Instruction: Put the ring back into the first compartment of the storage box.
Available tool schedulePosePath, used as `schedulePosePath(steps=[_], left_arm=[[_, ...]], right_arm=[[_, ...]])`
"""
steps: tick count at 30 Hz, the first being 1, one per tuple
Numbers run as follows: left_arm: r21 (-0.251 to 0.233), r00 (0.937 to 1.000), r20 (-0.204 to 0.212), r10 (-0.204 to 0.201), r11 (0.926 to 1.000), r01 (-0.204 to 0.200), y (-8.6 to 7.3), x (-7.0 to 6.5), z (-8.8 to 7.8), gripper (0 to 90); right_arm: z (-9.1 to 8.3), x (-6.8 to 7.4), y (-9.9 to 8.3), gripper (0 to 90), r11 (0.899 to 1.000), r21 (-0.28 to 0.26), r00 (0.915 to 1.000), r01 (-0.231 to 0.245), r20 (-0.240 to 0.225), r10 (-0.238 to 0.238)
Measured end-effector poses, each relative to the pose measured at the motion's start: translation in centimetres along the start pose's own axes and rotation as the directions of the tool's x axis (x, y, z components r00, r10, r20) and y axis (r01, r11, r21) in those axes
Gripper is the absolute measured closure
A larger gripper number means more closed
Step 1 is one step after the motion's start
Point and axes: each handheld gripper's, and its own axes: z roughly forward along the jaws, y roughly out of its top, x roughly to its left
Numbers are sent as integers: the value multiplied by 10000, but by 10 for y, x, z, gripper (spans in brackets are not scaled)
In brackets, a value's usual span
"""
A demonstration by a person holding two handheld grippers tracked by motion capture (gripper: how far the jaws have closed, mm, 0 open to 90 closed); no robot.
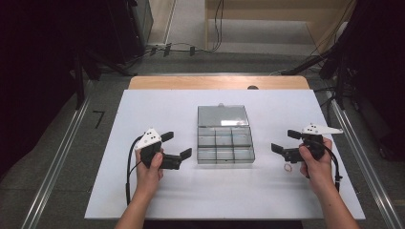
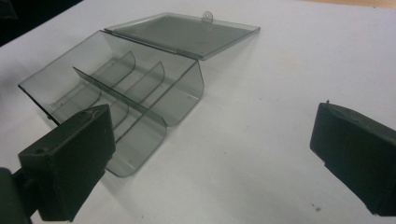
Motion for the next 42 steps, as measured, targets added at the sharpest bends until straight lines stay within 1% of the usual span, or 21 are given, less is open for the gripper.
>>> schedulePosePath(steps=[2,4,5,6,8,12,16,18,21,23,28,30,32,33,37,40,41,42], left_arm=[[-24,10000,-41,-5,10000,5,-1,0,-4,0],[-12,9999,-101,31,10000,-31,-4,0,-8,0],[11,9999,-157,43,10000,-42,-5,-1,-9,0],[34,9999,-151,44,10000,-44,-6,-1,-10,0],[47,9999,-168,22,10000,-22,-8,-1,-13,0],[75,9997,-231,76,9999,-75,-11,-2,-17,0],[94,9993,-318,170,9998,-167,-13,-2,-23,0],[92,9992,-374,129,9999,-126,-15,-2,-26,0],[91,9989,-449,119,9999,-115,-17,0,-31,0],[111,9988,-468,124,9999,-119,-19,0,-33,0],[114,9984,-549,111,9999,-105,-22,1,-40,0],[121,9985,-545,107,9999,-101,-23,0,-42,0],[159,9982,-575,152,9998,-143,-24,0,-44,0],[182,9981,-585,180,9997,-169,-25,0,-45,0],[203,9980,-607,194,9996,-182,-27,0,-49,0],[234,9977,-661,176,9996,-161,-29,1,-51,0],[237,9976,-664,173,9996,-157,-29,1,-52,0],[220,9976,-674,161,9996,-147,-30,1,-53,0]], right_arm=[[-3,-1,-3,0,10000,75,9999,-13,110,12],[-5,-2,-6,0,9999,97,9999,-100,123,99],[-6,-3,-8,20,9997,129,9998,-187,95,185],[-7,-4,-10,82,9997,101,9996,-244,159,242],[-9,-4,-13,88,9995,179,9993,-250,274,245],[-10,-3,-15,95,9993,364,9997,-83,242,74],[-13,-3,-18,122,9990,420,9995,-181,261,170],[-15,-4,-20,126,9988,448,9995,-217,244,206],[-19,-6,-24,183,9986,388,9991,-349,239,340],[-21,-7,-26,187,9985,405,9990,-376,240,366],[-26,-8,-30,214,9980,528,9982,-357,497,331],[-28,-8,-32,229,9978,523,9983,-416,440,394],[-30,-9,-34,264,9981,439,9987,-424,286,411],[-31,-9,-34,285,9981,480,9988,-398,302,384],[-35,-9,-38,405,9984,474,9983,-314,498,290],[-38,-9,-41,451,9978,636,9972,-171,744,124],[-39,-9,-42,471,9975,704,9969,-93,785,38],[-39,-10,-43,498,9971,752,9970,-127,775,68]])
